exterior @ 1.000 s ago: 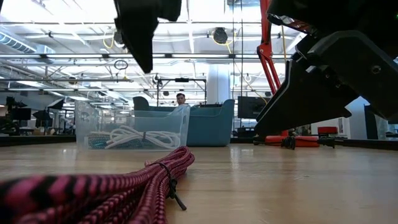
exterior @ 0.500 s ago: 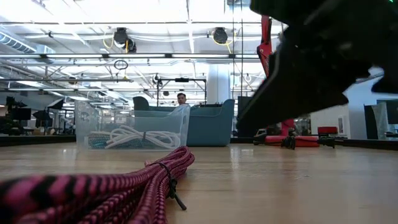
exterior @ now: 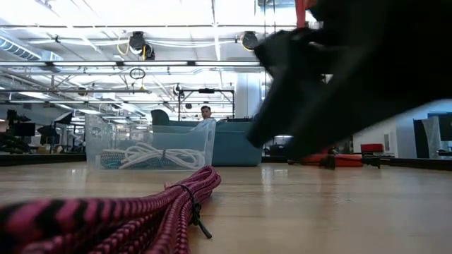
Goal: Pick & Place USB Port
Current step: Put the pink charger cable into the transparent bin
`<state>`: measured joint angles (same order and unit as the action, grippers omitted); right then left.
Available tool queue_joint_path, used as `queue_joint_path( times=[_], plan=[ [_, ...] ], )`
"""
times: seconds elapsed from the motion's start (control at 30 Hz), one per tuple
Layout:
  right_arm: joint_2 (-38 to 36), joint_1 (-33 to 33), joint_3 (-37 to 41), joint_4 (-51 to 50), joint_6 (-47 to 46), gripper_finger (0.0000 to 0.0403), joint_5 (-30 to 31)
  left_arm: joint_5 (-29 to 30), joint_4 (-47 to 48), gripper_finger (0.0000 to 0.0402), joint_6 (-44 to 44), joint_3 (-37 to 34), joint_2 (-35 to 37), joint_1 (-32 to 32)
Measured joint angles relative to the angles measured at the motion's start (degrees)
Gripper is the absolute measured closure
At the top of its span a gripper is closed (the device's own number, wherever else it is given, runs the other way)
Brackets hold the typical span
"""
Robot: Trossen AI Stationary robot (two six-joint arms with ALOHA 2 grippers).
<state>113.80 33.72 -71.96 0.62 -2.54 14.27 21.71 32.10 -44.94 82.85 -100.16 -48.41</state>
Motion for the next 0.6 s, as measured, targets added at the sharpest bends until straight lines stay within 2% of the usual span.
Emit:
queue_joint_path(
  times=[0.13,0.27,0.4,0.6],
  plan=[
    [0.0,-2.81,-3.69,-7.36,1.5,0.0248,-2.46,6.52,0.77,0.0234,0.14,0.0,0.0,-1.44],
    [0.02,-4.89,-7.08,-15.19,3.74,0.0248,-4.2,12.41,1.18,0.0234,-3.71,-1.16,0.0,-2.64],
    [0.02,-6.08,-10.94,-18.71,6.67,0.0248,-8.45,16.03,1.31,0.0234,-8.78,-4.4,0.0,-3.93],
    [0.02,-6.67,-13.02,-20.19,10.69,0.0248,-10.08,19.04,0.74,0.0234,-19.45,-10.16,0.0,-4.29]
  ],
)
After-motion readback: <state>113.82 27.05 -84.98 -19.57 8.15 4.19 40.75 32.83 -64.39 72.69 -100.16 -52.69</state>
